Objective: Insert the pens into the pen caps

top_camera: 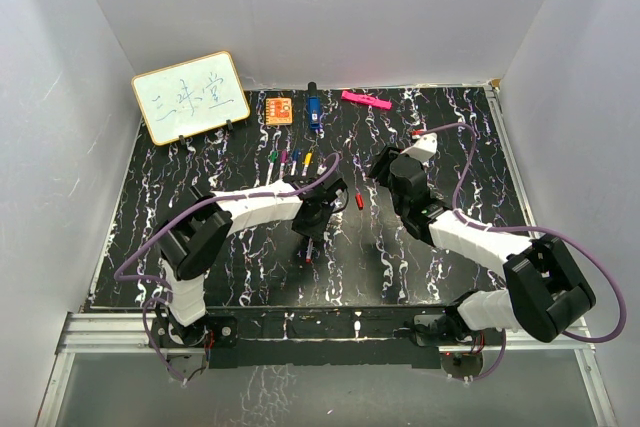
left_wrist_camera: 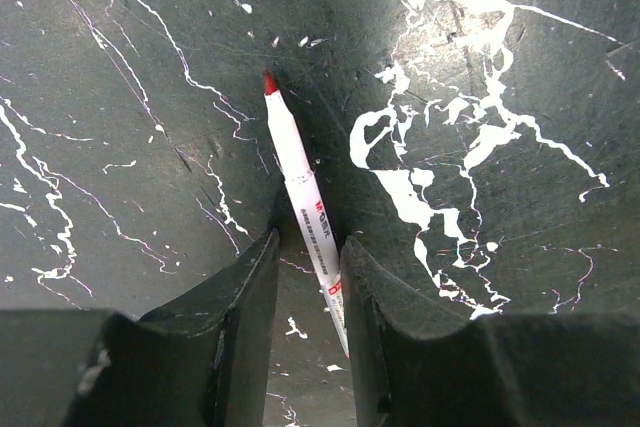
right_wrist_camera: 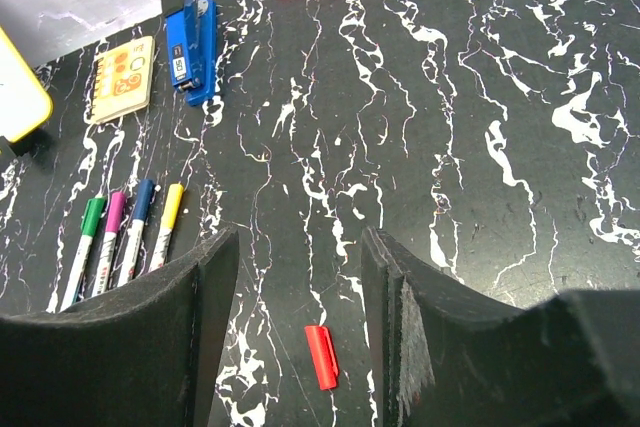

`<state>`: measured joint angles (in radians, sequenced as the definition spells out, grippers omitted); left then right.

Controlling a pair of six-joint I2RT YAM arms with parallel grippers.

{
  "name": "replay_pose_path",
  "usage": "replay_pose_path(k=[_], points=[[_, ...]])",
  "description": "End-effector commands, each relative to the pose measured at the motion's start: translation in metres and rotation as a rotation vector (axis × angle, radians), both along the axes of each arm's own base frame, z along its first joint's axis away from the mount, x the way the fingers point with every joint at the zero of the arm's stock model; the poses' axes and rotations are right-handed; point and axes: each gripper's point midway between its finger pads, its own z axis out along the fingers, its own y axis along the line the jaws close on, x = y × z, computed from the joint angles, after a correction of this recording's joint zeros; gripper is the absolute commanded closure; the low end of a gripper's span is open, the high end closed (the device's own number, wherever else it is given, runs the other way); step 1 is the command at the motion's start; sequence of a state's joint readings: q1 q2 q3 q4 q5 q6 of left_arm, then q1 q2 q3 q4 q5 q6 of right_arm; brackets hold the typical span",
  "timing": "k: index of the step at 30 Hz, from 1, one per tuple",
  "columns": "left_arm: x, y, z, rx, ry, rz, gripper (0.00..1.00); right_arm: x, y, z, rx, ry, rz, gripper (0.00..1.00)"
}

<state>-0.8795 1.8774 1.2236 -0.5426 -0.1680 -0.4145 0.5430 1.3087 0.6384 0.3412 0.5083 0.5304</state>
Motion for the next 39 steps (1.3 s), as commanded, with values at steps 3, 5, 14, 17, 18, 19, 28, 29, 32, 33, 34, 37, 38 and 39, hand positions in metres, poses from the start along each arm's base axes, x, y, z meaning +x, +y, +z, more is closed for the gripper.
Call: replay_pose_path(k=[3,5,14,17,18,19,28,29,32,33,34,37,38,39], points=[[-0.039,0.059,-0.035,0.247,0.165,-0.009,0.69,0.003,0.004,0.017,0.055,-0.057,-0.001,0.51],[-0.042,0.060,-0.036,0.247,0.180,-0.008,0.69,0.004,0.005,0.016,0.056,-0.054,0.002,0.51],[-0.053,0.056,-0.030,0.203,0.215,-0.004,0.73,0.005,0.005,0.017,0.054,-0.053,0.000,0.51],[-0.058,0.056,-0.028,0.195,0.236,-0.005,0.75,0.006,0.006,0.016,0.054,-0.051,-0.001,0.51],[-0.060,0.056,-0.028,0.194,0.244,-0.008,0.75,0.006,0.006,0.016,0.056,-0.052,-0.002,0.51],[-0.061,0.056,-0.028,0.196,0.247,-0.012,0.75,0.007,0.006,0.016,0.055,-0.050,-0.002,0.51],[-0.070,0.063,-0.032,0.221,0.275,-0.015,0.77,0.008,0.008,0.014,0.055,-0.043,0.001,0.51],[-0.071,0.064,-0.033,0.223,0.277,-0.015,0.79,0.008,0.008,0.013,0.056,-0.042,0.000,0.51],[-0.071,0.067,-0.038,0.247,0.284,-0.013,0.87,0.009,0.008,0.012,0.058,-0.039,0.000,0.51],[-0.070,0.068,-0.042,0.260,0.288,-0.012,0.92,0.008,0.009,0.012,0.059,-0.037,0.003,0.51],[-0.070,0.069,-0.044,0.270,0.289,-0.013,0.95,0.009,0.009,0.013,0.061,-0.039,0.005,0.51],[-0.065,0.067,-0.052,0.271,0.276,-0.015,1.00,0.009,0.010,0.012,0.058,-0.037,0.007,0.51],[-0.064,0.065,-0.054,0.265,0.271,-0.016,1.00,0.008,0.010,0.011,0.055,-0.036,0.008,0.51],[-0.062,0.062,-0.055,0.252,0.264,-0.017,1.00,0.009,0.009,0.011,0.054,-0.036,0.008,0.51]])
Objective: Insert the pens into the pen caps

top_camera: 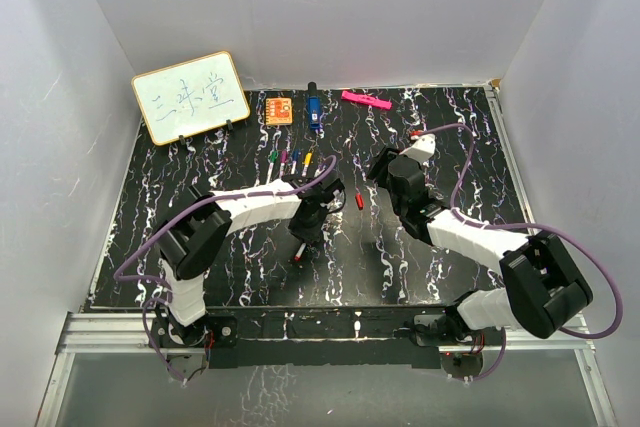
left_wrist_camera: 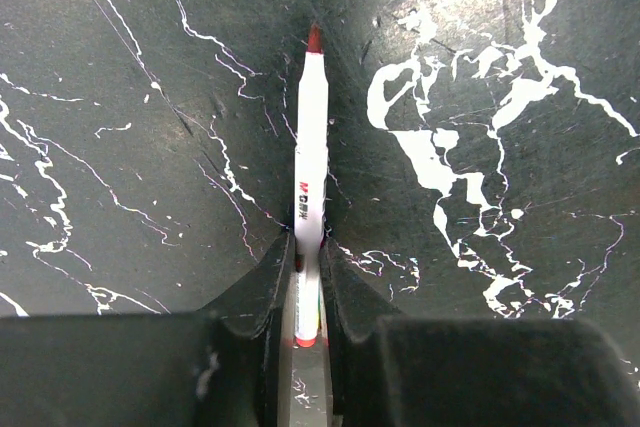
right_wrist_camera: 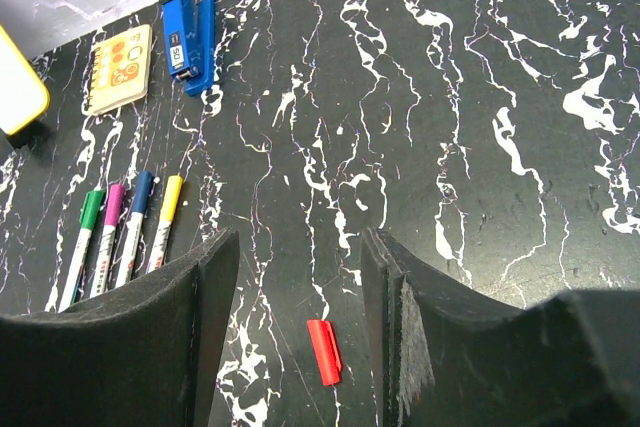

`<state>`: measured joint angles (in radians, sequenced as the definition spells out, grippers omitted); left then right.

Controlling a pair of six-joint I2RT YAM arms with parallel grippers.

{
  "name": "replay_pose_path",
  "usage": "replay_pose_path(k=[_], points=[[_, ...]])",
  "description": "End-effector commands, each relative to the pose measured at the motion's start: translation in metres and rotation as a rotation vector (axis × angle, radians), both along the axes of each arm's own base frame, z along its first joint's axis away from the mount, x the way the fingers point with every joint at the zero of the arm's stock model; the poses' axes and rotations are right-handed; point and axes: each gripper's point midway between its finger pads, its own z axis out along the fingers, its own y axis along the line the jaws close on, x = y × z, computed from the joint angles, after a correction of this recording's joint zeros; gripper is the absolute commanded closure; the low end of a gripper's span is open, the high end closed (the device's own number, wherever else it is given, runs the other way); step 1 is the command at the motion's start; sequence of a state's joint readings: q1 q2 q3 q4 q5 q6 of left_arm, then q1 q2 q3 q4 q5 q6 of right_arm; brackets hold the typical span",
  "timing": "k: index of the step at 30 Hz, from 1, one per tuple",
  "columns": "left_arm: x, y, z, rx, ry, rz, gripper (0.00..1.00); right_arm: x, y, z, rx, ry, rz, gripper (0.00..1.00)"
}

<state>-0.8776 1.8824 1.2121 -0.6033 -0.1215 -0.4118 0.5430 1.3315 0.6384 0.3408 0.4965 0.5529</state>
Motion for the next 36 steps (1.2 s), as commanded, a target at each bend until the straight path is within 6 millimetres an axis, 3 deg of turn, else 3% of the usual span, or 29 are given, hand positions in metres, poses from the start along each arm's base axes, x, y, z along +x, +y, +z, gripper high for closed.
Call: replay_pose_path(k=[1,6,13,18,28,36], points=[[-0.042,0.047,-0.050,0.203,0.177,-0.016,1.00,0.008,0.006,0.019,0.036,-0.055,0.003,0.51],[-0.026,0.033,-0.035,0.149,0.109,-0.034,1.00,0.010,0.008,0.005,-0.025,-0.006,0.024,0.54],[0.002,0.015,0.019,0.037,-0.012,-0.052,1.00,0.015,0.015,-0.033,-0.123,0.131,0.056,0.58],[0.008,0.005,0.053,-0.063,-0.044,-0.058,1.00,0.016,0.020,-0.048,-0.165,0.188,0.080,0.59],[0.016,0.014,0.090,-0.142,-0.122,-0.008,1.00,0.011,0.044,-0.067,-0.204,0.253,0.194,0.60],[0.035,0.014,0.129,-0.342,-0.288,0.070,1.00,0.002,0.058,-0.086,-0.242,0.312,0.260,0.57]])
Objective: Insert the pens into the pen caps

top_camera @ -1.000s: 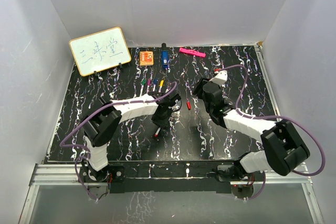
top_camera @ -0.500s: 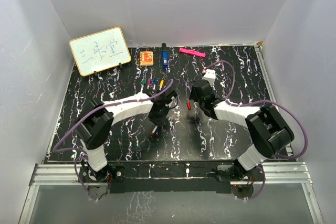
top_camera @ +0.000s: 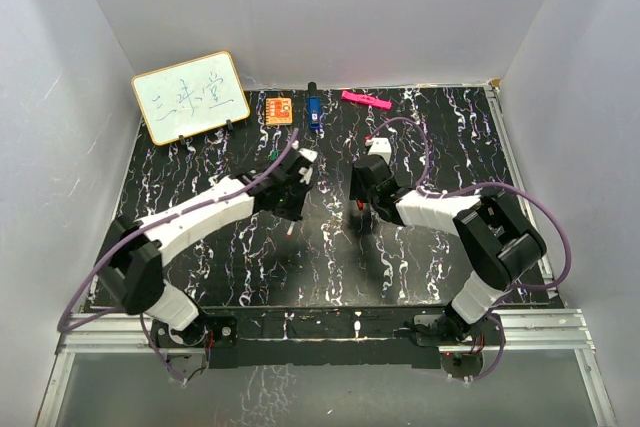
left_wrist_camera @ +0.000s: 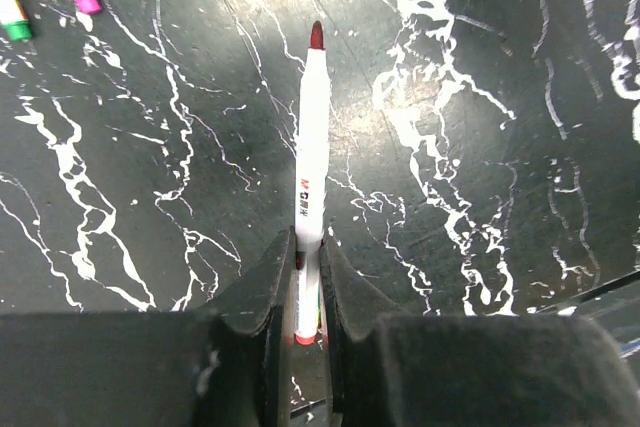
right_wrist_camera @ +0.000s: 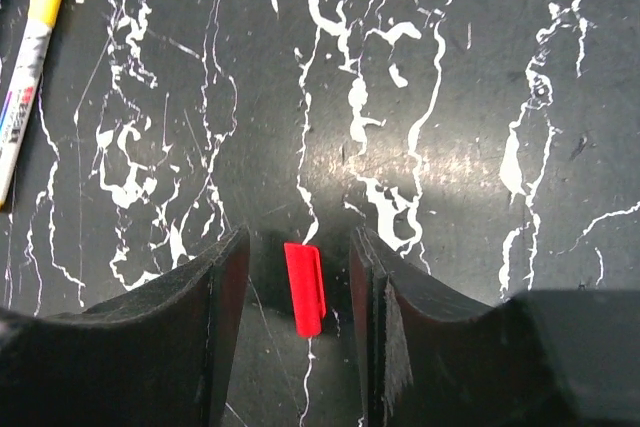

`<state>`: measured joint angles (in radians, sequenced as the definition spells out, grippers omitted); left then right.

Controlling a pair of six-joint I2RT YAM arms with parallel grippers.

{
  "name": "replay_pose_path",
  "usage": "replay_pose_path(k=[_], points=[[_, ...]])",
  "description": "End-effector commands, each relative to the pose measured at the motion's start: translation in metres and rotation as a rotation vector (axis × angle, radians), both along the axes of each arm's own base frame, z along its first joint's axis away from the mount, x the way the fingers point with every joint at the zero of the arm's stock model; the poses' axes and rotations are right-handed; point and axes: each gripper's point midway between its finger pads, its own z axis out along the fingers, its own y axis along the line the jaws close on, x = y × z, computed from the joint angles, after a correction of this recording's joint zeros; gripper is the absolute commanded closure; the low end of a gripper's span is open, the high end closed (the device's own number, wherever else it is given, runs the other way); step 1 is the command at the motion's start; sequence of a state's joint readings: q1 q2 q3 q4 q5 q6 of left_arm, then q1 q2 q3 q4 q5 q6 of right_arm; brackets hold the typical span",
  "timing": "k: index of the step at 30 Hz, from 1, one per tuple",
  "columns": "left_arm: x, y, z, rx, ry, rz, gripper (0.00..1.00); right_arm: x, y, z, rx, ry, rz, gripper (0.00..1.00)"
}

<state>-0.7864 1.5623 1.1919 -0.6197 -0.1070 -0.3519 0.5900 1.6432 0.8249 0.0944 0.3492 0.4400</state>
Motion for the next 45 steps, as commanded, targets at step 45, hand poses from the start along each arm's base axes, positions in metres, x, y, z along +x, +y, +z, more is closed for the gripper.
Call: replay_pose_path(k=[45], points=[[0.037,-0.013,0.065,-0.339,-0.354,0.055,1.00,-0.058,0.005,-0.071,-0.222,0.294,0.023,0.82]])
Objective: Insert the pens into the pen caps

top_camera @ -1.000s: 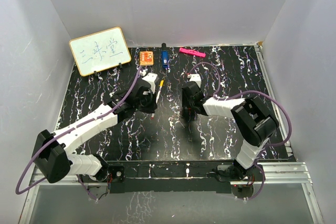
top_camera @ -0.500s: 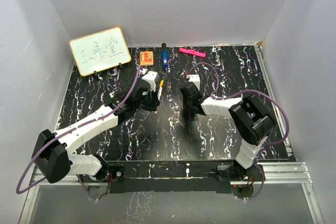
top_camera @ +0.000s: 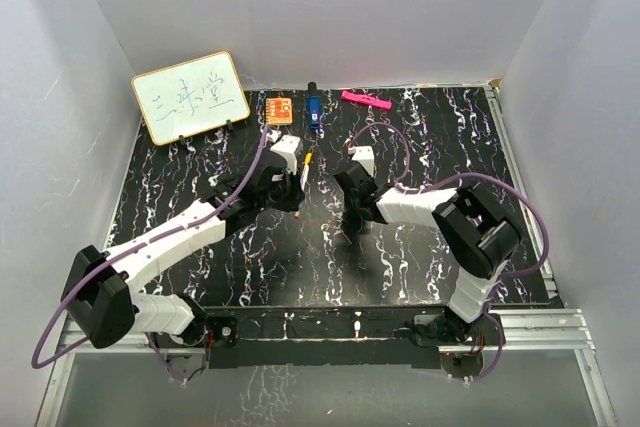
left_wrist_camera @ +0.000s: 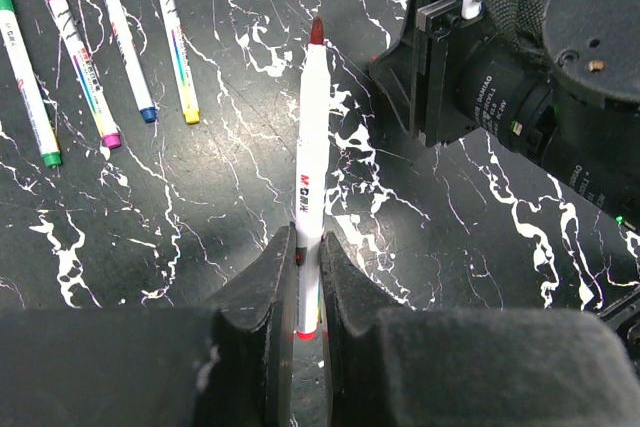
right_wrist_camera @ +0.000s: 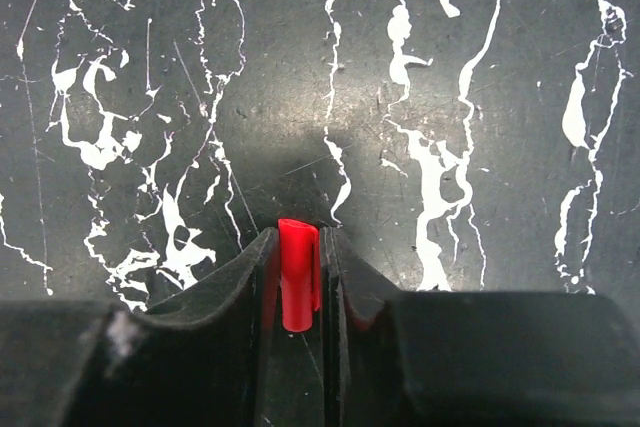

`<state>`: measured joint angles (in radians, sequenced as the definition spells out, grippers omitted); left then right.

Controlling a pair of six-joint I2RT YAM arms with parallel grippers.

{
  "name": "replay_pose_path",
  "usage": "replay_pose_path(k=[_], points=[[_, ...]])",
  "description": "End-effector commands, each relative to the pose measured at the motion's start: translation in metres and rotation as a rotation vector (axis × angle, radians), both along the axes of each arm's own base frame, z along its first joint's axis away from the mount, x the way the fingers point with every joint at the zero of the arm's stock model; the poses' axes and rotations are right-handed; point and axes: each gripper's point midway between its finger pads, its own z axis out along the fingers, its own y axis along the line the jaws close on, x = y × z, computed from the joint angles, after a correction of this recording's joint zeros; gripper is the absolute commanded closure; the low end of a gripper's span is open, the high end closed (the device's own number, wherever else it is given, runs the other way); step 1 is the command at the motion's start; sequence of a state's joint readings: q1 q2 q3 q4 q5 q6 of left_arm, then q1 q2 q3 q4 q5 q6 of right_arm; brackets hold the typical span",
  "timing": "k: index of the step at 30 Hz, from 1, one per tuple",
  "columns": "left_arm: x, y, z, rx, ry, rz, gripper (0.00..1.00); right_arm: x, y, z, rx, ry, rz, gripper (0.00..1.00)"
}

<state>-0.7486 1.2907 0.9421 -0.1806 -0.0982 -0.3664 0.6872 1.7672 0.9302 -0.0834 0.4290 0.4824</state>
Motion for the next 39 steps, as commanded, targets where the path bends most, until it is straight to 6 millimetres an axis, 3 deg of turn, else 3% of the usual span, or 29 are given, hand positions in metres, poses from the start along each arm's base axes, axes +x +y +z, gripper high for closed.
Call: replay_pose_path(k=[1,4,9,14,17,21,25,32,36,39], points=[[0.008,-0.001,0.012,-0.008,-0.031,0.016,1.00,-0.037,-0.016,-0.037,-0.100,0.170,-0.001,0.88],[0.009,0.000,0.013,-0.009,-0.034,0.022,1.00,-0.039,-0.022,-0.043,-0.131,0.190,-0.026,1.00],[0.007,-0.001,0.010,-0.005,-0.024,0.007,1.00,-0.038,-0.020,-0.042,-0.122,0.199,-0.044,1.00],[0.005,-0.003,0.004,0.000,-0.006,-0.010,1.00,-0.014,-0.010,-0.012,-0.079,0.099,-0.065,1.00],[0.003,-0.007,0.004,-0.029,-0.022,-0.038,1.00,0.010,-0.003,0.024,-0.032,-0.019,-0.080,1.00],[0.001,-0.012,0.005,-0.069,-0.051,-0.064,1.00,0.041,0.006,0.094,0.118,-0.222,-0.084,1.00],[0.001,-0.027,0.003,-0.133,-0.058,-0.109,1.00,0.055,0.006,0.158,0.310,-0.409,-0.059,1.00],[-0.009,-0.065,0.014,-0.382,-0.065,-0.213,1.00,0.041,0.001,0.229,0.508,-0.656,0.017,1.00],[-0.013,-0.083,0.026,-0.487,-0.057,-0.271,1.00,0.023,0.001,0.257,0.623,-0.782,0.077,1.00],[-0.016,-0.093,0.027,-0.538,-0.044,-0.297,1.00,0.010,0.002,0.266,0.687,-0.825,0.118,1.00]])
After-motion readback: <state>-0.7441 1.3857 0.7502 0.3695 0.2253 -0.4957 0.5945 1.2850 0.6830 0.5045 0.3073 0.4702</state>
